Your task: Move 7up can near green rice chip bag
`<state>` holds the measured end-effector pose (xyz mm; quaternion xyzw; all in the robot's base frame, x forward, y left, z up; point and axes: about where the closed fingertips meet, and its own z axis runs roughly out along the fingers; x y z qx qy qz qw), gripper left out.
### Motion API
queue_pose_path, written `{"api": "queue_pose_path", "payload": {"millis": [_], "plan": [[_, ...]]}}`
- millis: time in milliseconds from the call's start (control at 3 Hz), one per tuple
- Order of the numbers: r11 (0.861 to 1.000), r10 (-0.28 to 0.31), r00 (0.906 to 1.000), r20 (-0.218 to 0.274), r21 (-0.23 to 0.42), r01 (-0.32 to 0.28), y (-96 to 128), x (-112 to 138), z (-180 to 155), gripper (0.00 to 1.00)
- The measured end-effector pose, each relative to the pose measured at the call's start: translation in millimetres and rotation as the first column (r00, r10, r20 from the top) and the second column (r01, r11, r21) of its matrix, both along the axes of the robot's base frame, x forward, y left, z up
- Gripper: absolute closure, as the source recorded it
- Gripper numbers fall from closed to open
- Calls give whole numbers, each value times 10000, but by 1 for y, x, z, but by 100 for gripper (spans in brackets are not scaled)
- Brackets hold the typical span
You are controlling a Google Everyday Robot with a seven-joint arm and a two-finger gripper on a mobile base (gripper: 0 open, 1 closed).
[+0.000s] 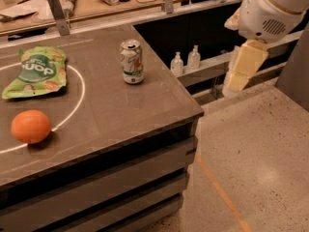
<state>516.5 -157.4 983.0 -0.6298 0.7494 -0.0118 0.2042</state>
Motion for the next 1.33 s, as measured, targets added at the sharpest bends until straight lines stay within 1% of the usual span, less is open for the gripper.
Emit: {"api": "queue_pose_path", "payload": {"millis": [333, 667, 1000, 1333], "plan": [[9992, 335, 9994, 33, 239, -336, 34, 57, -7, 0], [9991, 335, 9994, 33, 239, -336, 34, 57, -7, 0], [9959, 780, 9969, 86, 453, -784, 53, 71, -15, 0], [9825, 1576, 9871, 284, 964, -1596, 95, 104, -27, 0]]}}
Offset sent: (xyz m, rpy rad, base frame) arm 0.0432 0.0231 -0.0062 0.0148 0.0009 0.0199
